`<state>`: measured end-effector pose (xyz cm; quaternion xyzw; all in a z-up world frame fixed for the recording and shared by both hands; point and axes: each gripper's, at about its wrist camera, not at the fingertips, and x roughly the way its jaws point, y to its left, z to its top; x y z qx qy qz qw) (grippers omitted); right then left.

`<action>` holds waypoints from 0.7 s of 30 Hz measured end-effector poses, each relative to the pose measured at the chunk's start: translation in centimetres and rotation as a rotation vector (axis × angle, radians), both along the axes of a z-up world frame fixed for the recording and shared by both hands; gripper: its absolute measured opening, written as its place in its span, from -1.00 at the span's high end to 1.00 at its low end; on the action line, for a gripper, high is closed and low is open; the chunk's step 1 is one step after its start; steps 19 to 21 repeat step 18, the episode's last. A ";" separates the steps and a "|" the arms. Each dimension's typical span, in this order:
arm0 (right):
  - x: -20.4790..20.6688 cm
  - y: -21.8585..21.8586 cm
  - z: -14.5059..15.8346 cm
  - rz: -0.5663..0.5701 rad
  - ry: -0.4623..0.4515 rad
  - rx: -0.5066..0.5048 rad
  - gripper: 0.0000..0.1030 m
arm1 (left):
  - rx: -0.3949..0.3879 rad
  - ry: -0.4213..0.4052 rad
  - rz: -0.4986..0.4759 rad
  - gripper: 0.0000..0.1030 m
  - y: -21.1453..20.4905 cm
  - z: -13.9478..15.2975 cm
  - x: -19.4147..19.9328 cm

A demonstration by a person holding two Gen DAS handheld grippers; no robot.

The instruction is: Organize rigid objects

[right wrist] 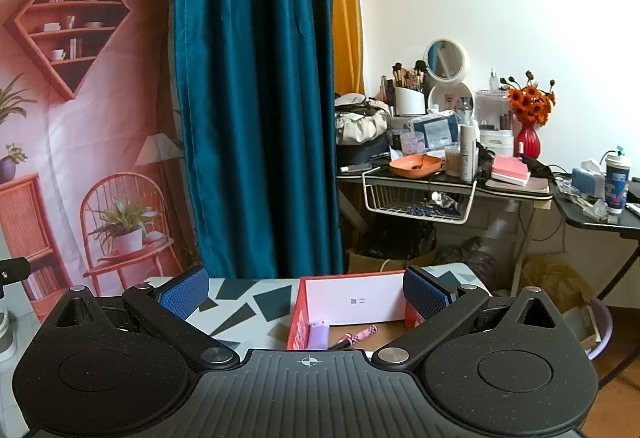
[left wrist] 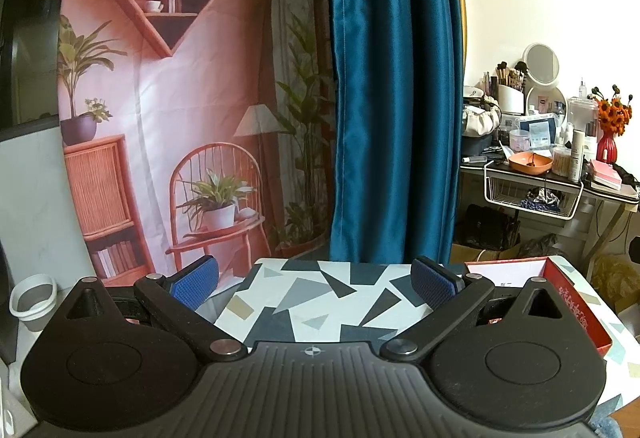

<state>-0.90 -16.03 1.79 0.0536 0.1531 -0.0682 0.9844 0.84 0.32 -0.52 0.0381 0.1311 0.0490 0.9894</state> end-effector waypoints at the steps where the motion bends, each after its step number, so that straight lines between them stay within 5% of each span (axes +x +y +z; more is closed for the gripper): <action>1: 0.0 0.0 0.0 0.000 0.000 0.000 -0.99 | 0.000 0.000 0.000 -1.00 0.0 0.0 0.0; 21: -0.1 0.1 -0.4 0.010 0.009 0.014 -0.99 | -0.014 0.013 0.000 -1.00 0.0 -0.2 0.2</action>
